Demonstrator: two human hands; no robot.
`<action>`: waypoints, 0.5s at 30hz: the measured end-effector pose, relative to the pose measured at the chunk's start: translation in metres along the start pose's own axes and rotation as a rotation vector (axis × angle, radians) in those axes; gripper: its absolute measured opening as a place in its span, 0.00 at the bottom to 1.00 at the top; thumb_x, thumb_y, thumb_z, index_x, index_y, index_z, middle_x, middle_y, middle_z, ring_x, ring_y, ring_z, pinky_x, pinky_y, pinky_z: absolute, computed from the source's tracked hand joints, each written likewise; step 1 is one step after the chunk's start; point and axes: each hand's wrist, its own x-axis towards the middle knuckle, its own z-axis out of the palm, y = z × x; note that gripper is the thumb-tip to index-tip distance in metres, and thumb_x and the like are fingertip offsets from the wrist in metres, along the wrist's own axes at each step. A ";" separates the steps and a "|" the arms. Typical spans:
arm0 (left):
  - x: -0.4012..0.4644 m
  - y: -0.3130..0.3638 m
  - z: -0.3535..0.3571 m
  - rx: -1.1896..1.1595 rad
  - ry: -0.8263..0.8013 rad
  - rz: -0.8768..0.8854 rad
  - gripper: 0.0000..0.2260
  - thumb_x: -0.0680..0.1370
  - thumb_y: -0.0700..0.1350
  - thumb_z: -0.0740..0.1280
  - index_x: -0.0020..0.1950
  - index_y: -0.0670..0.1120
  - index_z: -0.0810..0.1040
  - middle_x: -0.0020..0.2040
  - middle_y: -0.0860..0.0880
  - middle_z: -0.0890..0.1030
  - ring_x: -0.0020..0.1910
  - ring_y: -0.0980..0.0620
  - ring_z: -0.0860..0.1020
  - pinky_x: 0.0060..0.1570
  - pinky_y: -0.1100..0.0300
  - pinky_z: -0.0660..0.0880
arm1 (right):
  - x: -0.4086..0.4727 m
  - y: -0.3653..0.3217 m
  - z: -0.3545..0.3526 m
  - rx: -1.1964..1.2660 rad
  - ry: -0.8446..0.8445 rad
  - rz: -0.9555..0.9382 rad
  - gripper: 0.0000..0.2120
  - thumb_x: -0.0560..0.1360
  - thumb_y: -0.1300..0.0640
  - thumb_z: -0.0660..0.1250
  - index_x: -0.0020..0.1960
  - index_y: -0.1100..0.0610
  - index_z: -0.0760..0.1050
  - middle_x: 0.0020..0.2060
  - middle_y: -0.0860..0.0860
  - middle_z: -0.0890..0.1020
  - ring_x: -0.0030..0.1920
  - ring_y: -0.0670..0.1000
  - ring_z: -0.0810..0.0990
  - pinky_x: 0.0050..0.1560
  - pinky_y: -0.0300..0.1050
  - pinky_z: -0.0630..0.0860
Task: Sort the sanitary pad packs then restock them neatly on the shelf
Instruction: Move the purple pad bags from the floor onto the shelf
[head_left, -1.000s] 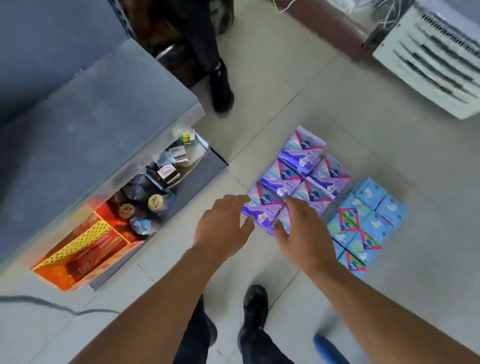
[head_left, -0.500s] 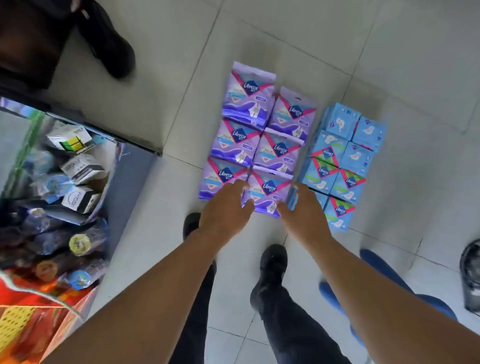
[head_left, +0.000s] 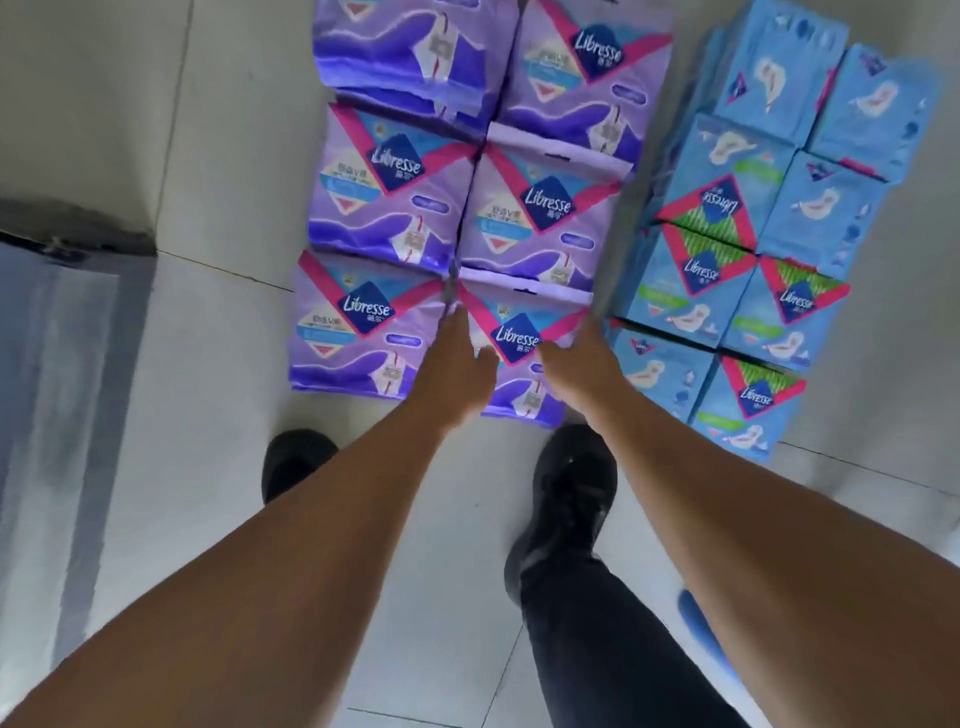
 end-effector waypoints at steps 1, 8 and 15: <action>0.010 -0.004 0.007 -0.015 -0.007 -0.030 0.31 0.82 0.45 0.59 0.80 0.45 0.45 0.79 0.44 0.57 0.74 0.44 0.63 0.69 0.55 0.61 | 0.009 0.002 0.005 0.018 0.008 0.012 0.28 0.79 0.57 0.62 0.75 0.58 0.56 0.55 0.53 0.73 0.61 0.54 0.75 0.52 0.40 0.67; 0.007 -0.008 0.016 -0.226 -0.018 -0.096 0.25 0.76 0.51 0.68 0.71 0.47 0.67 0.63 0.45 0.77 0.63 0.46 0.75 0.63 0.49 0.73 | 0.015 0.009 -0.003 0.195 -0.013 0.052 0.13 0.73 0.59 0.65 0.57 0.60 0.74 0.50 0.56 0.80 0.47 0.55 0.79 0.45 0.48 0.75; -0.061 0.021 -0.024 -0.182 0.123 0.014 0.24 0.79 0.48 0.66 0.74 0.48 0.66 0.75 0.44 0.61 0.74 0.46 0.61 0.71 0.59 0.57 | -0.055 0.000 -0.036 0.134 0.169 -0.105 0.19 0.72 0.46 0.70 0.52 0.61 0.75 0.45 0.54 0.79 0.46 0.54 0.77 0.47 0.44 0.71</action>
